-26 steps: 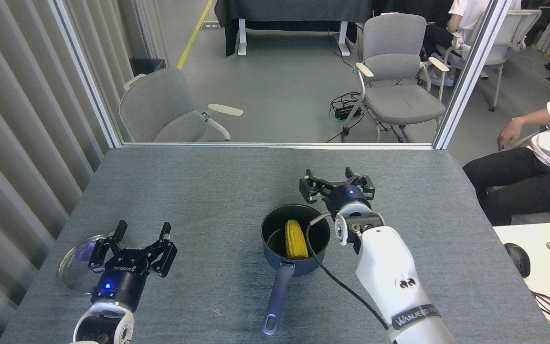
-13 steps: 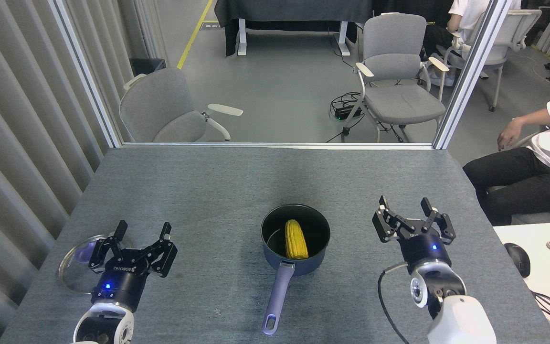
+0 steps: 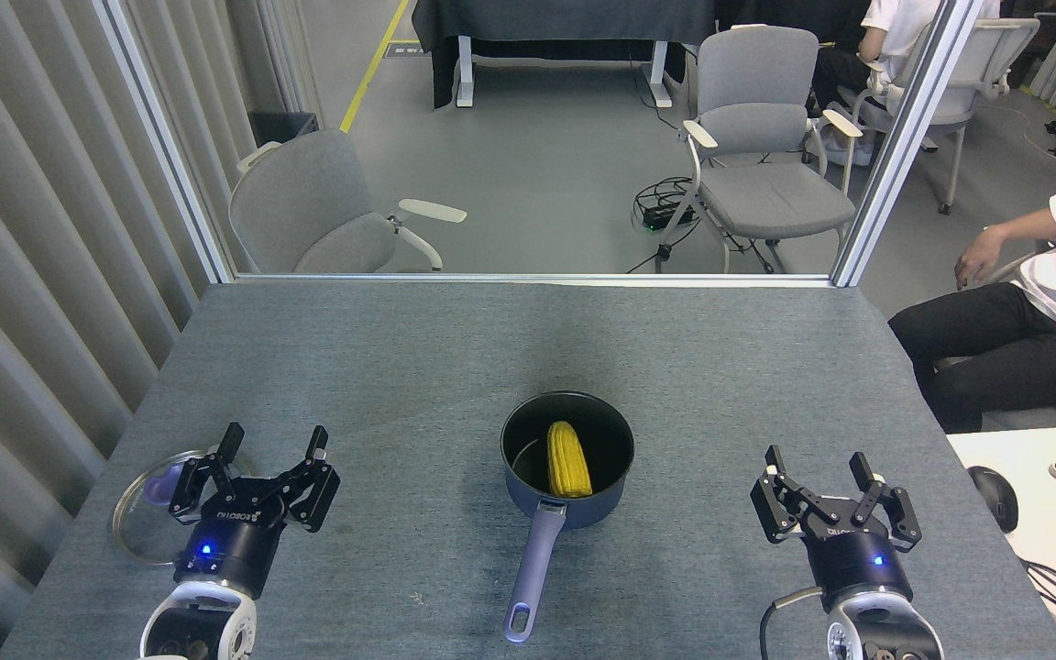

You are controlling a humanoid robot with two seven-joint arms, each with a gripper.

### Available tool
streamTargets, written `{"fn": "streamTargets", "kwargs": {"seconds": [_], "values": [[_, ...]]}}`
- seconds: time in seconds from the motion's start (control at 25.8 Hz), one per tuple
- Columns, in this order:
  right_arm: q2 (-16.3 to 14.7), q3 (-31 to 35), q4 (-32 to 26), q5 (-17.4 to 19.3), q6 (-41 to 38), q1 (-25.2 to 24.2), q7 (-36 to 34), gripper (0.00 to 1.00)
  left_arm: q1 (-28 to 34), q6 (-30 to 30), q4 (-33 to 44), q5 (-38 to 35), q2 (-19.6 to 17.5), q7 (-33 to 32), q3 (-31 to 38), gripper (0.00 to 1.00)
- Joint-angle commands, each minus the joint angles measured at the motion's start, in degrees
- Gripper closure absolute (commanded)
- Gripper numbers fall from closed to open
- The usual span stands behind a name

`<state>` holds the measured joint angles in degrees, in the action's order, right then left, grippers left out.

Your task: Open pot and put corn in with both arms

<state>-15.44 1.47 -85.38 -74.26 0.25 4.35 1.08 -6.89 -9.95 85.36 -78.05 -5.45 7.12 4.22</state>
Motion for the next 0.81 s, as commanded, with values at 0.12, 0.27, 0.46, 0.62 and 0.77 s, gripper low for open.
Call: {"fn": "streamTargets", "kwargs": {"seconds": [0.12, 0.27, 0.46, 0.62, 0.77], "values": [[0.3, 0.8, 0.5, 0.1, 0.0, 0.8, -0.4, 0.00, 0.6, 0.0, 0.1, 0.0, 0.0, 0.1, 0.1, 0.01], [0.3, 0.8, 0.5, 0.1, -0.1, 2.2, -1.4, 0.00, 0.7, 0.0, 0.2, 0.0, 0.0, 0.1, 0.4, 0.01], [0.4, 0.8, 0.5, 0.1, 0.0, 2.2, -3.0, 0.00, 1.2, -0.2, 2.1, 0.0, 0.2, 0.1, 0.3, 0.01], [0.3, 0.8, 0.6, 0.1, 0.0, 2.2, -3.0, 0.00, 1.3, -0.3, 4.0, 0.1, 0.4, 0.1, -0.3, 0.01], [0.2, 0.8, 0.6, 0.1, 0.0, 2.3, -3.0, 0.00, 1.3, -0.3, 3.9, 0.0, 0.4, 0.0, -0.5, 0.01]]}}
